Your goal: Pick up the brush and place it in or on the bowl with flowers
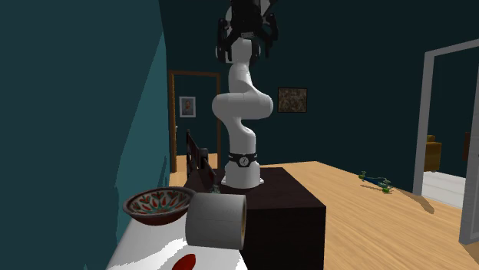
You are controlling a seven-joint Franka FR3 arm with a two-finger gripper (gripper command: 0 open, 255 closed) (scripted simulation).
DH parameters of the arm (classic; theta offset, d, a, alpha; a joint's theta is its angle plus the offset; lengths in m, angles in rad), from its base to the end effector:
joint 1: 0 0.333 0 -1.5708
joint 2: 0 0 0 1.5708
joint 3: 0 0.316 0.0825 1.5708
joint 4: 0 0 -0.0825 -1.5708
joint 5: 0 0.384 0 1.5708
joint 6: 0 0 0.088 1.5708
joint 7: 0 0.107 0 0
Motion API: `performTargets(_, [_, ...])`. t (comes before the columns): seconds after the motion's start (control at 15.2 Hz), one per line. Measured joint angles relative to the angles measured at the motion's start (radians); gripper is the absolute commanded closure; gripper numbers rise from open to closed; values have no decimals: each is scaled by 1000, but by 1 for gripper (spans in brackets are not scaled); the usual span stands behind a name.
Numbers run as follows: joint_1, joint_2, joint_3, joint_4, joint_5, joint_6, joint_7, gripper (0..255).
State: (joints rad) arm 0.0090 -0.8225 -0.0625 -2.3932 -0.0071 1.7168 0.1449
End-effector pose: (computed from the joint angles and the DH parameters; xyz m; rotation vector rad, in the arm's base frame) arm 0.3108 -0.0232 0.5973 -3.0744 0.2794 -0.2207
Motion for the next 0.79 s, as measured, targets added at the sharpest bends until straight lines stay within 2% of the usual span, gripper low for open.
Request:
performTargets(0.2, [1, 22, -3, -19, -3, 44, -5, 0])
performTargets(0.79, [-4, 222, -62, -132, -34, 385, -76, 0])
